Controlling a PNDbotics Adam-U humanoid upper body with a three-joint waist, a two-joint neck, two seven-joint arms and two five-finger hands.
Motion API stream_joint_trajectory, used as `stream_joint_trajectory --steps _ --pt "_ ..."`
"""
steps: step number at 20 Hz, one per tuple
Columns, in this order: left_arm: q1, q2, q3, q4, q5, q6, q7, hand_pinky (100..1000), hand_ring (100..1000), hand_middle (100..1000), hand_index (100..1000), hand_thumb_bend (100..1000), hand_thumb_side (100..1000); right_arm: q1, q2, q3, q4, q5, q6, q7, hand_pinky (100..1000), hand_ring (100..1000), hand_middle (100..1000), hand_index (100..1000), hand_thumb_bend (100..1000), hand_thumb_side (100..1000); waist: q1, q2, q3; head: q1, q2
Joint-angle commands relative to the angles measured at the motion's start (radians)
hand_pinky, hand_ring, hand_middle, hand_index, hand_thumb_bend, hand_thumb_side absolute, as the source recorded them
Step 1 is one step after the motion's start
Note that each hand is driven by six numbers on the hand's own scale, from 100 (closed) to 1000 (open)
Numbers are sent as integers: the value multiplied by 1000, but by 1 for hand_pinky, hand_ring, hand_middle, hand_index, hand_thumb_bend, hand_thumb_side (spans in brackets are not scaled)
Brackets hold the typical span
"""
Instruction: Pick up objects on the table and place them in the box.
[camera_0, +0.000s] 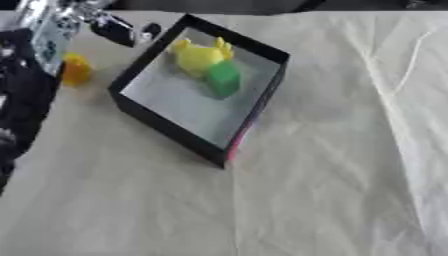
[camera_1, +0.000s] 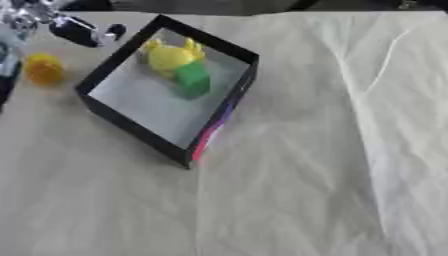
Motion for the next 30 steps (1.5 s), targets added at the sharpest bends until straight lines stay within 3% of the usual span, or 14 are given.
stream_joint_trajectory --steps 1,4,10,19,30 --pt "-5 127 26 -37 118 58 -65 833 812 742 862 256 141 -1 -50 -19 -11 3 -5 -7 1000 682 620 787 100 603 7 -31 6 -9 -2" --pt "4 170 45 -4 123 103 -106 835 814 745 862 304 112 2 -51 -19 -13 2 -8 -7 1000 683 621 788 100 612 3 -31 12 -8 -2" --pt "12 163 82 117 65 151 -182 852 826 731 819 547 100 4 -44 -19 -18 6 -12 -7 1000 683 621 788 100 614 -7 -21 8 13 -2" --pt "22 132 101 217 -54 120 -296 871 858 759 815 592 100 2 -36 -17 -16 23 -6 -9 1000 682 620 787 100 626 -11 -4 -1 25 -2" --pt "18 106 118 251 -104 124 -308 868 868 795 840 539 100 5 -27 -17 -14 43 -4 -10 1000 682 621 788 100 639 -16 16 -13 36 -3"
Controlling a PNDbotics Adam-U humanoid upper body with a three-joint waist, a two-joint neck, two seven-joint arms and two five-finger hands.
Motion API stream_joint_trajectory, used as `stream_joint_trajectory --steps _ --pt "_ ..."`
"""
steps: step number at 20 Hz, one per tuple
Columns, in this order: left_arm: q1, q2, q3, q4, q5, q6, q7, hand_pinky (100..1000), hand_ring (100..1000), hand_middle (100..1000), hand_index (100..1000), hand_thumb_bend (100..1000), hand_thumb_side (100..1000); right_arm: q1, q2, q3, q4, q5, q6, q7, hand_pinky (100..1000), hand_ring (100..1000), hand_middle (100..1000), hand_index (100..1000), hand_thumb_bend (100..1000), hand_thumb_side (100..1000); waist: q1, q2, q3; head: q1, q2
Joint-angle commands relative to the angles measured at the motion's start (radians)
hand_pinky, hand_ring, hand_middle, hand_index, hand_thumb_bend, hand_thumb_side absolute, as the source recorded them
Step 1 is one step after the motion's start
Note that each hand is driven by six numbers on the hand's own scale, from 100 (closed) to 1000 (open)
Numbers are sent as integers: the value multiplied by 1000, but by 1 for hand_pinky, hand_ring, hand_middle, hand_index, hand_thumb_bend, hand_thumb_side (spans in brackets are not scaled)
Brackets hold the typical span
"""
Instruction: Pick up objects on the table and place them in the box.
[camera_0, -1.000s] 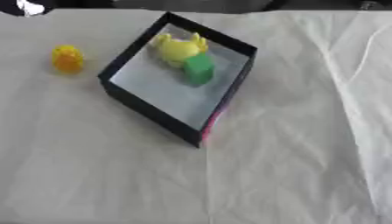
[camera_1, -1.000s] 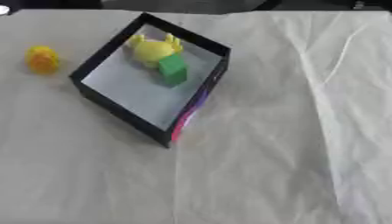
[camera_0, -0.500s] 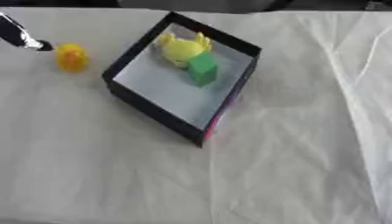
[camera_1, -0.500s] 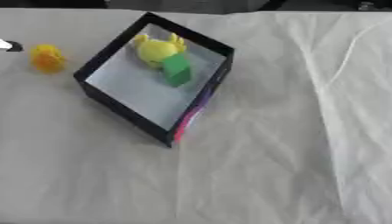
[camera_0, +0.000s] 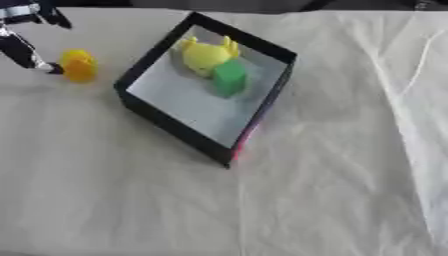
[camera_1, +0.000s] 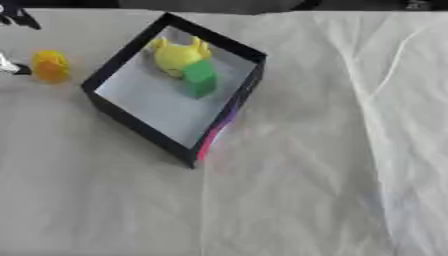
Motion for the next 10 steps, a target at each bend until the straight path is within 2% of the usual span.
stream_joint_trajectory --steps 1,3,10 --pt "-21 16 15 -1 -21 15 6 867 869 796 839 536 100 -7 -23 -13 -13 11 2 0 1000 682 621 788 100 639 -15 5 -4 9 -5" --pt "-19 14 21 6 -40 29 18 866 870 801 842 551 100 -9 -22 -12 -14 14 1 1 1000 682 620 788 100 639 -16 8 -7 13 -9" --pt "-16 9 48 39 -101 87 92 867 875 809 862 496 100 -8 -16 -12 -13 28 0 0 1000 682 621 788 100 646 -20 22 -16 18 -18"
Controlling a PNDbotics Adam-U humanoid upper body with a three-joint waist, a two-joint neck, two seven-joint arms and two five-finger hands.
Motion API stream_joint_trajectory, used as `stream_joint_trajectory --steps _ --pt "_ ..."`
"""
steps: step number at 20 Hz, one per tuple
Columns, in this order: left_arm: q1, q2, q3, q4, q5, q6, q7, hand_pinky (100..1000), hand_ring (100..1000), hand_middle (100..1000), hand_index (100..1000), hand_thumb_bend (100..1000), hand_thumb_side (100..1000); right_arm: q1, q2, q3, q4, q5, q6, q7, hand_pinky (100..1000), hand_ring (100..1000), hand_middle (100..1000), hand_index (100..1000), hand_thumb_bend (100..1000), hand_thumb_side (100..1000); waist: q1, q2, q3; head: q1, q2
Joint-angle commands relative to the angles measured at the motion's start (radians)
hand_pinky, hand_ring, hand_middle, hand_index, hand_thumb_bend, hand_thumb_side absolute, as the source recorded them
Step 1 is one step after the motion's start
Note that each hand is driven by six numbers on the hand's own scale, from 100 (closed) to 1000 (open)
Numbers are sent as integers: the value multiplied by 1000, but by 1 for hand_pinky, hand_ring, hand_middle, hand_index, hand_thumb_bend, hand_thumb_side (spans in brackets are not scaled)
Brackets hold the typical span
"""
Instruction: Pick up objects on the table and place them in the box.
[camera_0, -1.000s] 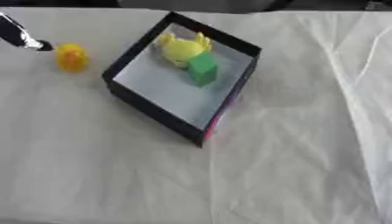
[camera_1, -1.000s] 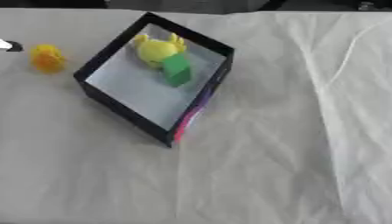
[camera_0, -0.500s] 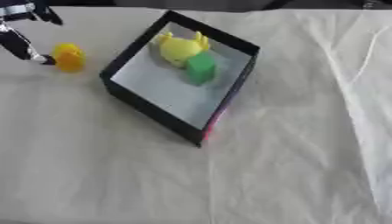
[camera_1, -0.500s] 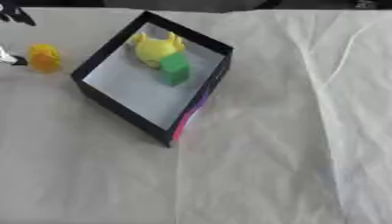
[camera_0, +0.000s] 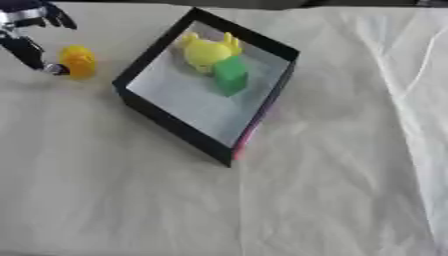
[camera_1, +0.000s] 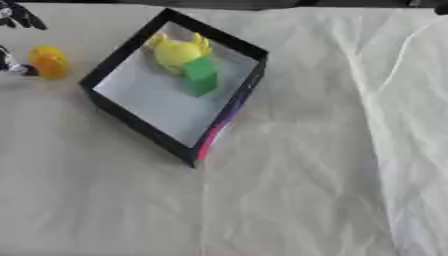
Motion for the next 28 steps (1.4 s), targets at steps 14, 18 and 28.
stream_joint_trajectory --steps 14,18,28 --pt "-10 10 38 37 7 50 25 852 844 767 839 374 100 -8 -5 -15 -8 36 6 -6 1000 682 621 789 100 669 -19 27 -17 17 -31" --pt "-10 9 36 39 6 51 12 836 807 728 769 369 100 -7 -2 -17 -6 42 8 -8 1000 683 622 789 100 672 -19 31 -18 18 -28" --pt "-8 4 35 42 -21 33 -15 797 745 641 627 193 100 -1 2 -21 -1 43 6 -9 1000 683 623 789 100 671 -20 26 -22 17 -18"
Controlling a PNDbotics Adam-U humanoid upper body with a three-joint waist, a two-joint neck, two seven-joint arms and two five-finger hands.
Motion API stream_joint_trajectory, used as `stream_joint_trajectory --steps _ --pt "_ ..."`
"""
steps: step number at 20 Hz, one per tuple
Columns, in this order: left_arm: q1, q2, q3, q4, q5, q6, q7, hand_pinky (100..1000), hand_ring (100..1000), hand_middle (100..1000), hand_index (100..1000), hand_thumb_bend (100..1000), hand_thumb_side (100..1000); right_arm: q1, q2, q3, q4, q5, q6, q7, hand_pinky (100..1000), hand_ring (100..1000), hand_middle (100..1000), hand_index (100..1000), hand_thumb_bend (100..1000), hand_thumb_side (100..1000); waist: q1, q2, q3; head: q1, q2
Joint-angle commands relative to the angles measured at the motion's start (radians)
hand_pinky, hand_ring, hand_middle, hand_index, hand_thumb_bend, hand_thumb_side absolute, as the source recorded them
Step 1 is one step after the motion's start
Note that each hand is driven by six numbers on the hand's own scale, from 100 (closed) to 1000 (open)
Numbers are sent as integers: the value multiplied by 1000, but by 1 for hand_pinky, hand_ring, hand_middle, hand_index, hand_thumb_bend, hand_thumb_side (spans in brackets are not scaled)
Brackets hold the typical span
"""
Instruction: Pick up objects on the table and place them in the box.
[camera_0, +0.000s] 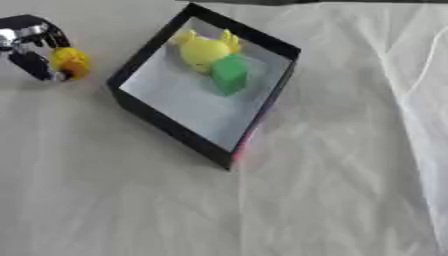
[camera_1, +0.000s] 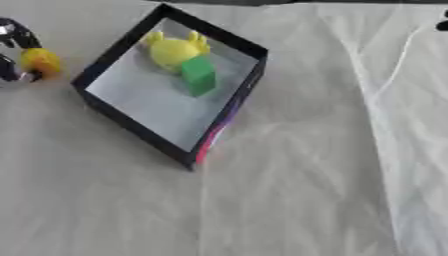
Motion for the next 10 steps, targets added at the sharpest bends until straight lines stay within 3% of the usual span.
stream_joint_trajectory --steps 1,4,10 --pt "-16 12 4 -8 14 -12 -12 795 743 636 623 181 100 -2 -21 -15 -4 4 -1 -2 1000 683 623 789 100 672 -14 -8 -2 3 4" --pt "-20 16 -2 -24 47 -28 -24 788 733 623 613 149 100 2 -23 -15 -2 3 -2 0 1000 683 623 789 100 670 -13 -13 -1 0 11" --pt "-39 38 -20 -110 102 -50 -20 781 726 616 609 178 100 6 -32 -16 -2 -6 -6 5 1000 683 623 789 100 653 -10 -29 4 -8 24"
